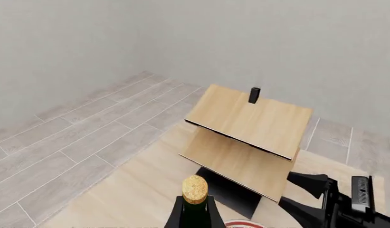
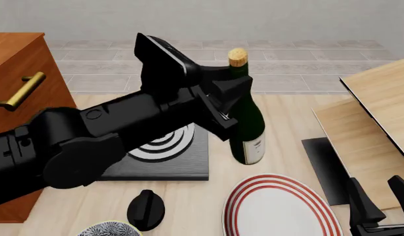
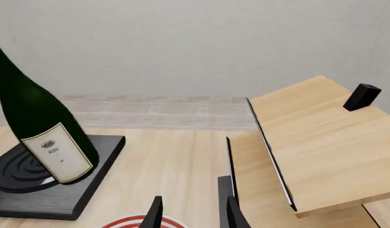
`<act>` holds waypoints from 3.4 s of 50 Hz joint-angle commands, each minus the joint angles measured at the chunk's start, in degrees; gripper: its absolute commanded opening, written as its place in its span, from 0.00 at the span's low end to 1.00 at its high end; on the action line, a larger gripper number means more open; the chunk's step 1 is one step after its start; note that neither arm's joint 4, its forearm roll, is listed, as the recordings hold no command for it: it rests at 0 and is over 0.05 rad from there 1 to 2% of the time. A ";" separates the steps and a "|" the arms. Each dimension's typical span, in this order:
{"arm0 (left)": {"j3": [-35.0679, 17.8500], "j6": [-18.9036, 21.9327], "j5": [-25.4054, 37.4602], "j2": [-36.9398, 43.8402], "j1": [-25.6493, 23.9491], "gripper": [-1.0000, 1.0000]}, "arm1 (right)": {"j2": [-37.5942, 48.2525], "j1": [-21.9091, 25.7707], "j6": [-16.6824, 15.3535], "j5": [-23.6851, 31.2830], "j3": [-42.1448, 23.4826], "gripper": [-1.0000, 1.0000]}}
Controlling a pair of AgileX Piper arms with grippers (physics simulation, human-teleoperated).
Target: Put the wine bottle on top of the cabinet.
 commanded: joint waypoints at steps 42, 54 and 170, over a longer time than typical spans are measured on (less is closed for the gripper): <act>-8.61 7.02 20.69 -7.46 5.10 0.00 | -0.63 0.20 -0.89 0.29 -0.01 1.00; -11.06 6.97 23.88 -10.14 8.09 0.00 | -0.94 0.11 -0.91 0.46 -0.01 1.00; -12.58 8.70 36.16 -22.49 29.66 0.00 | -1.49 0.47 -1.34 0.67 -0.01 1.00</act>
